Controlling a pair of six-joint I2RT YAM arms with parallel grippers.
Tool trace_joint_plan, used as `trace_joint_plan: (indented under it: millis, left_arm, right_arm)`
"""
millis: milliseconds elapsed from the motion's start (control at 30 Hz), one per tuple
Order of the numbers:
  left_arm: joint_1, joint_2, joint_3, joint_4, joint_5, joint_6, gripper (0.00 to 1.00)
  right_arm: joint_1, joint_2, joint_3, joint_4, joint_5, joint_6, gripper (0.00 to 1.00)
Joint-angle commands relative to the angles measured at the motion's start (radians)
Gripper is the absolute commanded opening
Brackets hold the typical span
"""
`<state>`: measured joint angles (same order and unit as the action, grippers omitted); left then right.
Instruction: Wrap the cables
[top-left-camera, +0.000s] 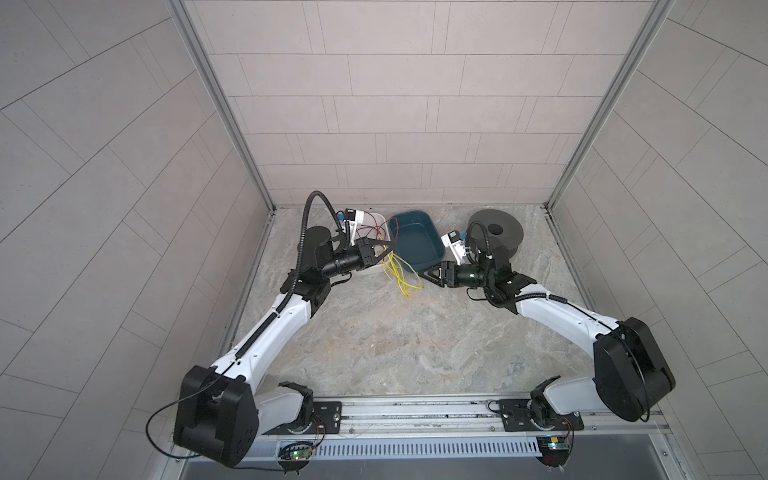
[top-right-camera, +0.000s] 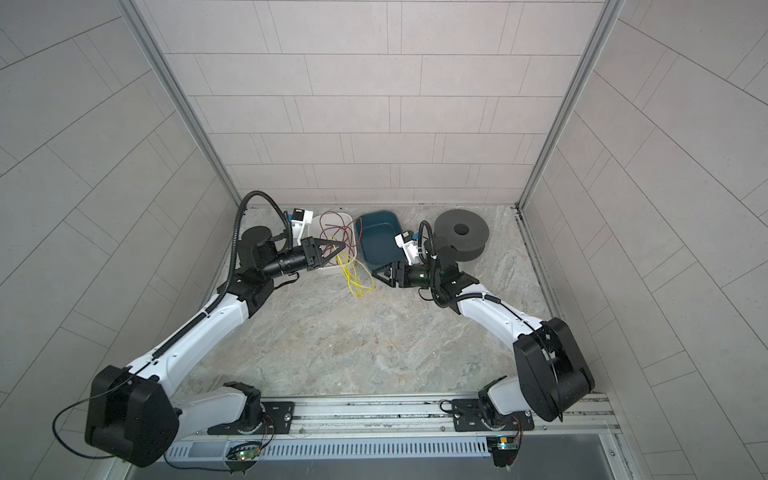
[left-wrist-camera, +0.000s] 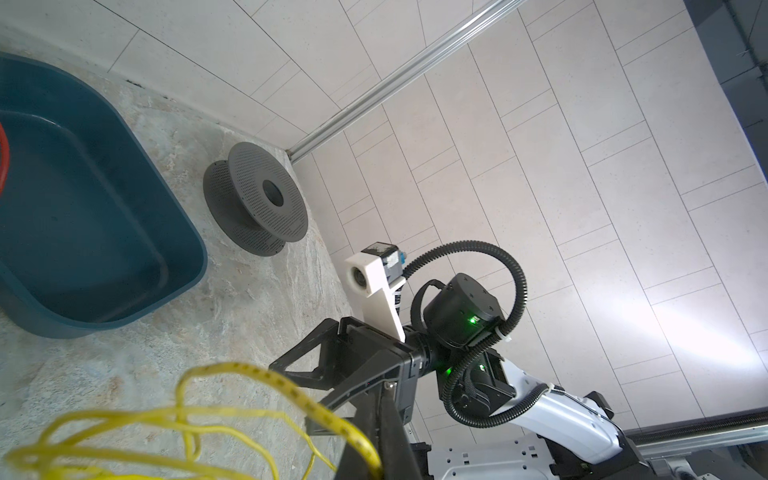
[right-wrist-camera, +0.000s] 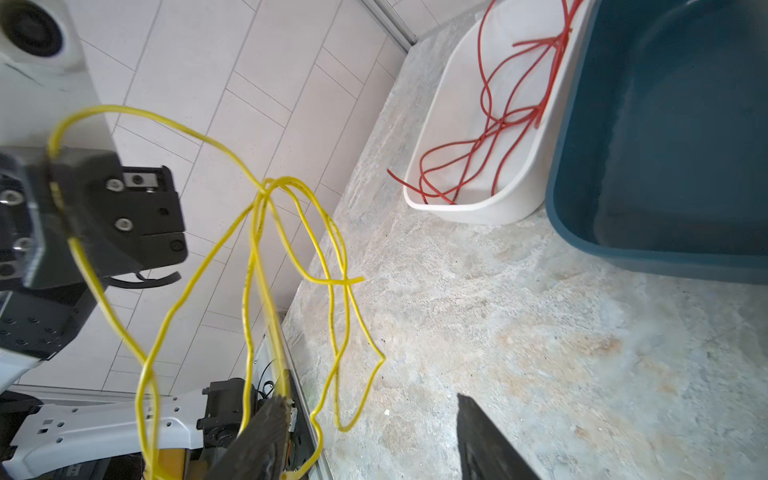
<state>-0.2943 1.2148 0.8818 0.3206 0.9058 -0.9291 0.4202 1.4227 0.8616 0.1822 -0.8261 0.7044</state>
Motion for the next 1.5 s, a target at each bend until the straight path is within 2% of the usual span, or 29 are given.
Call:
trace_joint_plan:
  millis: [0,167,267,433,633,733,1100,1467]
  left_arm:
    - [0.004,-0.022,-0.003,0.108,0.039,-0.033,0.0]
    - [0.006,-0.002,-0.019,0.251,0.073,-0.133,0.0]
    - [0.005,0.009,-0.023,0.319,0.086,-0.176,0.0]
    - [0.005,0.023,-0.024,0.401,0.107,-0.233,0.0]
    - [0.005,0.024,-0.026,0.407,0.105,-0.239,0.0]
    - [0.006,0.024,-0.025,0.408,0.106,-0.24,0.0]
    - [0.004,0.025,-0.029,0.414,0.104,-0.239,0.0]
    - [0.005,0.031,-0.019,0.444,0.107,-0.256,0.0]
  right_arm:
    - [-0.005,0.032,0.034,-0.041,0.002,0.023,0.63]
    - [-0.02,0.082,0.032,0.023,-0.037,0.1,0.62]
    - [-0.021,0.116,0.021,0.13,-0.081,0.169,0.62]
    - [-0.02,0.171,-0.012,0.406,-0.147,0.337,0.6]
    - [-0.019,0.27,-0.029,0.763,-0.195,0.592,0.56]
    - [-0.015,0.315,-0.027,0.876,-0.2,0.676,0.53]
    - [0.01,0.279,-0.02,0.807,-0.207,0.618,0.5]
    - [0.034,0.267,-0.026,0.853,-0.227,0.658,0.49]
